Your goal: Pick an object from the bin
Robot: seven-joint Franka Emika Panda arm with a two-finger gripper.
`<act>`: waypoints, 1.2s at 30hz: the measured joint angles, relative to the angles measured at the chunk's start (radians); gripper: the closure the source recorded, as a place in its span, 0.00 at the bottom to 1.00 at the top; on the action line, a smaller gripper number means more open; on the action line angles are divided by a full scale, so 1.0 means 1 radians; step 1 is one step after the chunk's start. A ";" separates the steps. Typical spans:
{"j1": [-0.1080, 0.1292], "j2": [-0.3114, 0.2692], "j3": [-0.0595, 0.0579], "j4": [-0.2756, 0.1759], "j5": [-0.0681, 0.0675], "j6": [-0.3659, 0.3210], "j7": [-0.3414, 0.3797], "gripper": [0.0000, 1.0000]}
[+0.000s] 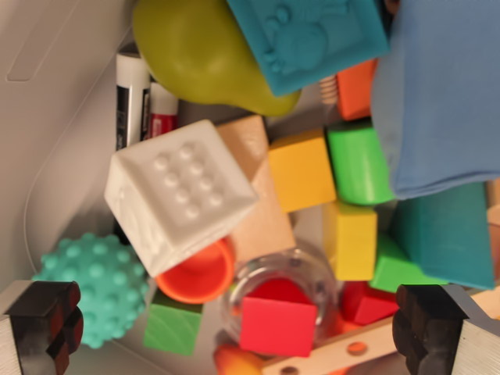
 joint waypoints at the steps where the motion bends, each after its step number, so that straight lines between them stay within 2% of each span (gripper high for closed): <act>1: 0.004 0.008 -0.001 0.004 0.001 0.003 0.020 0.00; 15: 0.060 0.123 -0.012 0.069 0.018 0.047 0.280 0.00; 36: 0.061 0.267 -0.011 0.091 0.019 0.168 0.292 0.00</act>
